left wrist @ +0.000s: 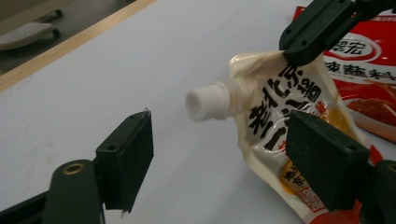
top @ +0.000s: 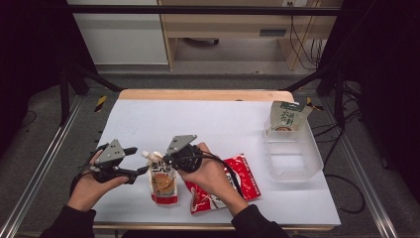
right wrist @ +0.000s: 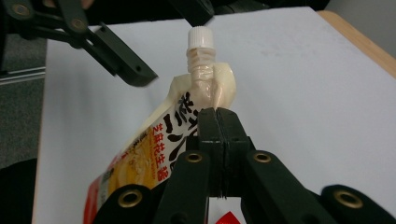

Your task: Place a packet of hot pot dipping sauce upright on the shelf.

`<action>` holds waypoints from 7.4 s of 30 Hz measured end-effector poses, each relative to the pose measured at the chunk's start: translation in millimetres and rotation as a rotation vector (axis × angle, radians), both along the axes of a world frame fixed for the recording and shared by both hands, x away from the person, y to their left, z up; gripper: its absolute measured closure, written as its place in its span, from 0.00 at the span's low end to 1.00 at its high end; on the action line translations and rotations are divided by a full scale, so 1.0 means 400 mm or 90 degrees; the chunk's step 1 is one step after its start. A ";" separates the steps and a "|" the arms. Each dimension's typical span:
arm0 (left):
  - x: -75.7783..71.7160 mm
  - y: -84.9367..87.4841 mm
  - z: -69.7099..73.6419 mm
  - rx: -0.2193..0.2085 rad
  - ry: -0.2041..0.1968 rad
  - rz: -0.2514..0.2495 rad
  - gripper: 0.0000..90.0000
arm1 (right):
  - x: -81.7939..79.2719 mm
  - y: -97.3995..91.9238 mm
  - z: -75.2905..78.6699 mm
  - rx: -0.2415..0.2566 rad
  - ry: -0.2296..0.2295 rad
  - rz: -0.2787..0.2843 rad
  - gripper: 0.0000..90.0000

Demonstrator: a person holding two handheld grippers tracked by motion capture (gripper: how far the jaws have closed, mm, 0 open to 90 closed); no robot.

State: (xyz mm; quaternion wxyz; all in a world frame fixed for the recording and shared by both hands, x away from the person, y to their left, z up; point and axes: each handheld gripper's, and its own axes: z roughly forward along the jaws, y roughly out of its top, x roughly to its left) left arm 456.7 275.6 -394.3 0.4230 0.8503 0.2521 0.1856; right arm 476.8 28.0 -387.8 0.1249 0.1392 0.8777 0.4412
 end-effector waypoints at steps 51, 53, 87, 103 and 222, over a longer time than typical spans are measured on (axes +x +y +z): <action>0.029 -0.265 0.166 0.016 -0.002 -0.171 0.81 | -0.015 -0.216 0.183 -0.208 -0.051 -0.015 0.27; 0.029 -0.271 0.167 0.013 -0.004 -0.176 0.81 | -0.010 -0.216 0.186 -0.218 -0.032 0.004 0.23; 0.024 -0.294 0.158 -0.039 -0.034 -0.141 0.49 | 0.013 -0.201 0.258 -0.306 -0.030 0.012 0.98; -0.003 -0.186 0.115 -0.075 -0.036 -0.044 0.31 | 0.024 -0.329 0.302 -0.292 -0.050 -0.074 0.98; -0.049 0.075 -0.115 -0.053 -0.013 0.188 0.10 | 0.156 -0.861 0.197 -0.222 -0.053 -0.297 0.98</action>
